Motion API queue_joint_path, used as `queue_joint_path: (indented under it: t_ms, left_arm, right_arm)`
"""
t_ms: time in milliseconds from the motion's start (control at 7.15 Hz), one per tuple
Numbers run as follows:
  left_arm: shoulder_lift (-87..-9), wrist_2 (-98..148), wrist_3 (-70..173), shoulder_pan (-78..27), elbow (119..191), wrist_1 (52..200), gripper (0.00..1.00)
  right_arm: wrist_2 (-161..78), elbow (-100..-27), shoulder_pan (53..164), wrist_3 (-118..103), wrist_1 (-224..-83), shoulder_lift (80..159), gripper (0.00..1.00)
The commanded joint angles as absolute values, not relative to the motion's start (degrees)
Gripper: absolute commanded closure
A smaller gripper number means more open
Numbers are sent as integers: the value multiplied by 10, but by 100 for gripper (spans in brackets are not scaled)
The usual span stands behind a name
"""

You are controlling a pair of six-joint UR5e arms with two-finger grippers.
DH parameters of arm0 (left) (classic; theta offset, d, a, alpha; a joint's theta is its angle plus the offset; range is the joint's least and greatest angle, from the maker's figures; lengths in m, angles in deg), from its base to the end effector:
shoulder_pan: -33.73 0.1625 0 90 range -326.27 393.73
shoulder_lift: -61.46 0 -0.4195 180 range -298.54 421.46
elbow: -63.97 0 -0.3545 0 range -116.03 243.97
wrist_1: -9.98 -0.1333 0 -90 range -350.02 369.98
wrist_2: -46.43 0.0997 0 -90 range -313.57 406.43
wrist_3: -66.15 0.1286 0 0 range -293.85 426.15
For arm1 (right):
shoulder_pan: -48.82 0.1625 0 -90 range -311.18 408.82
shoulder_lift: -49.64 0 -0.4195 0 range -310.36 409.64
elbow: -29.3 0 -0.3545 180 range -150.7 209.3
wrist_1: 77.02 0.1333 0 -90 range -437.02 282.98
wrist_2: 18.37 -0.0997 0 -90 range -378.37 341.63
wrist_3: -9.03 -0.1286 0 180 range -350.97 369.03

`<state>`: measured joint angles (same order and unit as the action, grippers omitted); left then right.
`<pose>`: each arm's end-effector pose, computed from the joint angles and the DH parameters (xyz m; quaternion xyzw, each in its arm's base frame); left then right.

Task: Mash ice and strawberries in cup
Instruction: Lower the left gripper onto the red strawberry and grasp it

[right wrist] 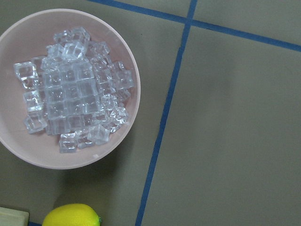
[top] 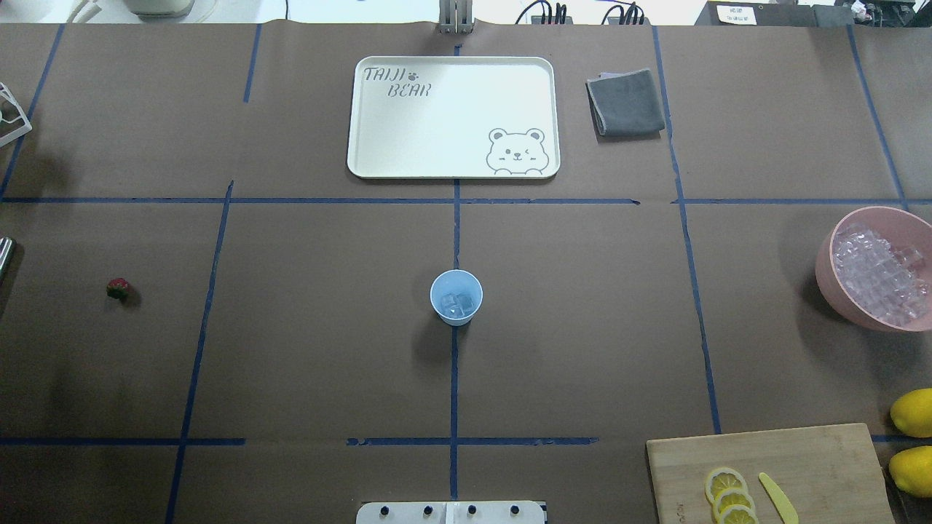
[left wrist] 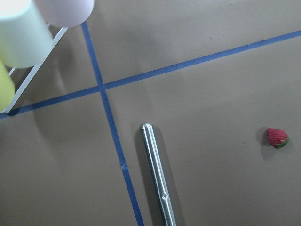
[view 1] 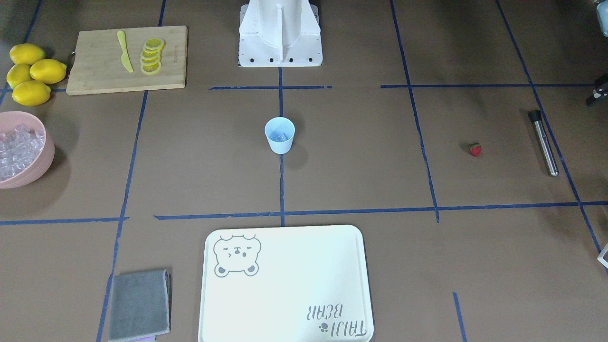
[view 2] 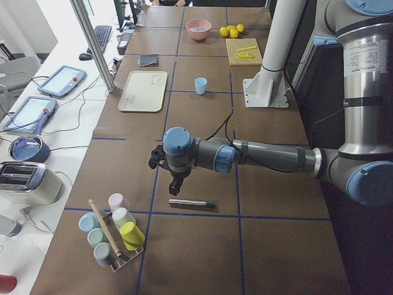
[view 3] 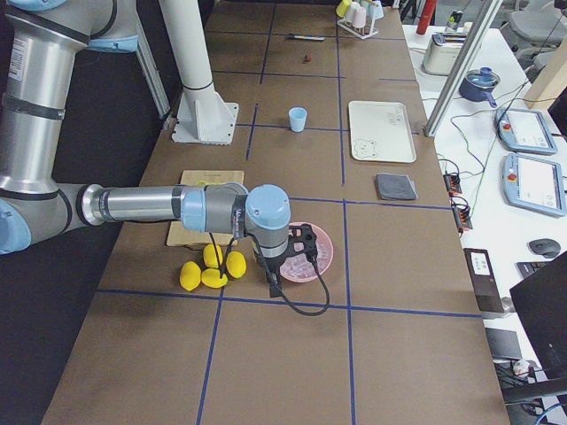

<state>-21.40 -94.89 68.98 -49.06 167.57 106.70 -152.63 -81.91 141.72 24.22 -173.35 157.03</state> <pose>0.0195 -0.4164 0.5944 0.0869 0.4338 0.1279 0.8876 0.0599 -0.3213 0.6356 0.0392 -0.3751 -0.0909 0.9217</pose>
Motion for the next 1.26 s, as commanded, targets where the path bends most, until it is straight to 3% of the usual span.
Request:
queue_joint_path:
  t_ms: [0,420,700,1120]
  left_arm:
    - [-213,-949,506,-417,1694,1157,0]
    - [-209,-844,258,-276,1684,1311,0]
    - [-221,-733,150,-182,1674,1335,0]
    - [-236,-727,136,-162,1601,1399,0]
  right_arm:
    - [-1528,-821,1425,236,-1733,1573,1]
    - [-1528,-820,1425,236,-1733,1573,1]
    - [-1528,-821,1424,235,-1733,1573,1]
    - [-1529,-820,1424,235,-1733,1573,1]
